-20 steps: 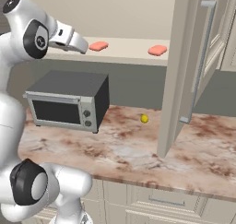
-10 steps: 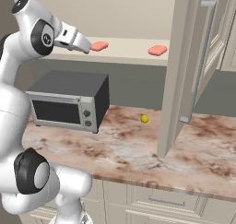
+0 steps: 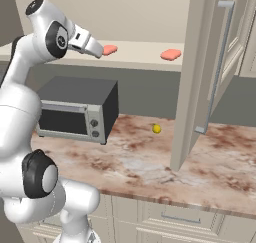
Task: Pick the bar soap and bar soap from the cabinet and place them on the counter.
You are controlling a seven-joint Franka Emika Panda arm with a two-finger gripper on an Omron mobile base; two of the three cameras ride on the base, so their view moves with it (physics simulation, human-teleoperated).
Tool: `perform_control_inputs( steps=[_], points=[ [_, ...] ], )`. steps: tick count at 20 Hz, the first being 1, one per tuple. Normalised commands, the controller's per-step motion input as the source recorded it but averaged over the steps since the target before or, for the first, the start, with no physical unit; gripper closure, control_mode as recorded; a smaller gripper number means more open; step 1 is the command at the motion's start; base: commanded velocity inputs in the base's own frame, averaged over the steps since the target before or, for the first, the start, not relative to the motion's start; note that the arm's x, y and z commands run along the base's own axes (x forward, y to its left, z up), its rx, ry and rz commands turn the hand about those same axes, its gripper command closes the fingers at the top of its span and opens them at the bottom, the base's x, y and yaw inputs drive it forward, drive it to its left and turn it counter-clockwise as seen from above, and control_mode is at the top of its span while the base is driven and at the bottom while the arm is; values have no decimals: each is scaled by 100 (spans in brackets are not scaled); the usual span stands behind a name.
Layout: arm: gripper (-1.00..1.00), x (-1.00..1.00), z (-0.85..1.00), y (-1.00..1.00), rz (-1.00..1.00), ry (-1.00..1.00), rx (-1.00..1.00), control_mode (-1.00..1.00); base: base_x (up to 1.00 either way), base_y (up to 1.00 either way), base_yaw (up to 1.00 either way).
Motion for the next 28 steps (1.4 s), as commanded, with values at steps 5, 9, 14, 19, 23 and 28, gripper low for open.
perform_control_inputs(
  steps=[5,9,14,19,23,28],
  points=[
    [-100,28,0,0,0,0,0,-100,0,0,0],
    [-100,24,0,0,0,0,0,-100,0,0,0],
    [-100,22,-6,-1,1,0,-1,-100,0,0,0],
    [-100,19,-10,-11,0,0,-3,-100,0,0,0],
    [-100,21,-11,-13,0,0,-2,-100,0,0,0],
    [-100,28,-9,-4,0,0,0,-100,0,0,0]
  ],
)
